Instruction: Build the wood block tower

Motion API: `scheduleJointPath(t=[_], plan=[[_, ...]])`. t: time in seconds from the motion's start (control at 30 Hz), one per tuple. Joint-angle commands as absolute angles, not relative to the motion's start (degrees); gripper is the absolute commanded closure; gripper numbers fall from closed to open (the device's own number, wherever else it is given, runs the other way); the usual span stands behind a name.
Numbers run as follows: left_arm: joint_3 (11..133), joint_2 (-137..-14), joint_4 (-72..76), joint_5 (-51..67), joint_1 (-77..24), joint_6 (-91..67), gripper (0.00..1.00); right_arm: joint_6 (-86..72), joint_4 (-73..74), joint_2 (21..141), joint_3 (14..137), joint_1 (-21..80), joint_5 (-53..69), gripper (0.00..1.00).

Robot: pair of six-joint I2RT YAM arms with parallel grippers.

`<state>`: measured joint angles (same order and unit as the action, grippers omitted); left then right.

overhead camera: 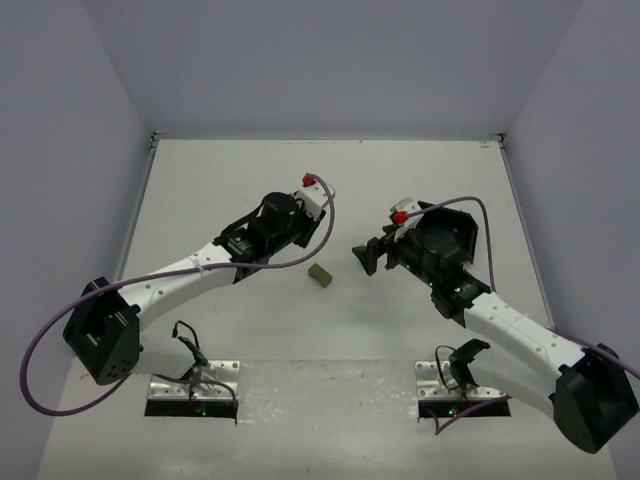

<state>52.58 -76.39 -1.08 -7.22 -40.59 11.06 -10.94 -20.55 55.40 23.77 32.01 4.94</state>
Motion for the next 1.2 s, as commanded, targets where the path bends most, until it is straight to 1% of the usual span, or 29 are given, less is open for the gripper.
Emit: scheduleJointPath(t=[0.0, 0.1, 0.23, 0.27, 0.33, 0.43, 0.53, 0.63, 0.83, 0.93, 1.03, 1.17], plan=[[52.2, -76.1, 1.2, -0.1, -41.6, 31.1, 1.00, -22.4, -12.1, 55.5, 31.4, 27.7, 12.2, 0.01], [52.0, -74.4, 2.4, 4.7, -41.5, 35.3, 1.00, -26.8, -10.2, 59.1, 35.3, 24.9, 23.6, 0.01], [50.1, -70.5, 3.3, 11.9, -41.6, 42.0, 1.00, -31.8, -10.1, 64.8, 41.2, 22.1, 35.3, 0.01], [49.6, -69.7, 3.3, 13.1, -41.7, 43.5, 1.00, -32.4, -10.1, 66.4, 42.5, 22.1, 36.5, 0.01], [48.3, -67.2, 3.3, 17.1, -41.6, 48.0, 1.00, -33.0, -10.1, 70.0, 47.1, 22.0, 43.8, 0.04], [47.0, -65.2, 2.7, 21.1, -41.6, 51.0, 1.00, -33.4, -9.7, 73.7, 50.4, 21.9, 47.9, 0.06], [46.9, -64.3, 1.8, 23.7, -41.6, 52.6, 1.00, -34.0, -11.3, 75.1, 51.2, 21.9, 48.5, 0.09], [47.4, -65.0, 0.8, 23.7, -41.6, 53.2, 1.00, -34.4, -13.5, 74.9, 50.8, 22.0, 48.9, 0.13], [50.5, -67.7, -2.9, 23.9, -41.6, 54.1, 1.00, -32.9, -11.9, 75.1, 51.5, 22.3, 48.7, 0.22], [51.7, -68.8, -4.1, 23.9, -41.7, 55.0, 1.00, -28.2, -6.6, 75.0, 53.3, 24.5, 45.7, 0.24], [52.5, -69.0, -4.2, 23.7, -41.7, 54.8, 1.00, -26.2, -4.2, 75.0, 53.9, 25.6, 42.9, 0.25], [52.7, -68.4, -4.6, 23.8, -41.7, 55.0, 1.00, -26.1, -2.9, 75.4, 54.2, 25.8, 39.9, 0.30]])
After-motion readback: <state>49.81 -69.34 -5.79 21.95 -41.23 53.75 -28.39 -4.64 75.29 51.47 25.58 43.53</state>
